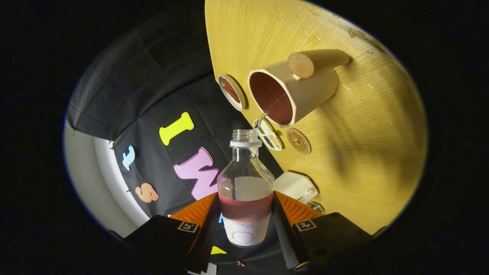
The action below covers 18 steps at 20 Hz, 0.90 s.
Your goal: Take the bottle from table, then pour the juice into the cup, finally place the bottle on the coaster
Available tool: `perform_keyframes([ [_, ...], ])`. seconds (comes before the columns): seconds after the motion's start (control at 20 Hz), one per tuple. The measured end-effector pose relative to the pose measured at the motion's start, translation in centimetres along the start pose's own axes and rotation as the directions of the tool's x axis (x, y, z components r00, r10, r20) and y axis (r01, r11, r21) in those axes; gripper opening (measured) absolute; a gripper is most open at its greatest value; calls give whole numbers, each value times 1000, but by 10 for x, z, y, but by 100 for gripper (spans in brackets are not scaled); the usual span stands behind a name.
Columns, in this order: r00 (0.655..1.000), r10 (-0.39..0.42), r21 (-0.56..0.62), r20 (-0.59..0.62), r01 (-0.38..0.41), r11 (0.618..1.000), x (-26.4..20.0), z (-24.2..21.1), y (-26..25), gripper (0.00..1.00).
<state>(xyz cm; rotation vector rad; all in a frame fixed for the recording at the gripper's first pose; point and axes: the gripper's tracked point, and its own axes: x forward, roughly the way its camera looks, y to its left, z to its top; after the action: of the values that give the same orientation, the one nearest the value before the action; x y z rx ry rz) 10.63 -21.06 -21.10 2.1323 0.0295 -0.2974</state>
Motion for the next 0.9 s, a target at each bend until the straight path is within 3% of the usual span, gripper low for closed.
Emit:
perform_keyframes([
  [0.4,992,87,127,90,-98,987,9,10,36,75],
  [0.9,991,95,165,99,-110,980,11,11,46,75],
])
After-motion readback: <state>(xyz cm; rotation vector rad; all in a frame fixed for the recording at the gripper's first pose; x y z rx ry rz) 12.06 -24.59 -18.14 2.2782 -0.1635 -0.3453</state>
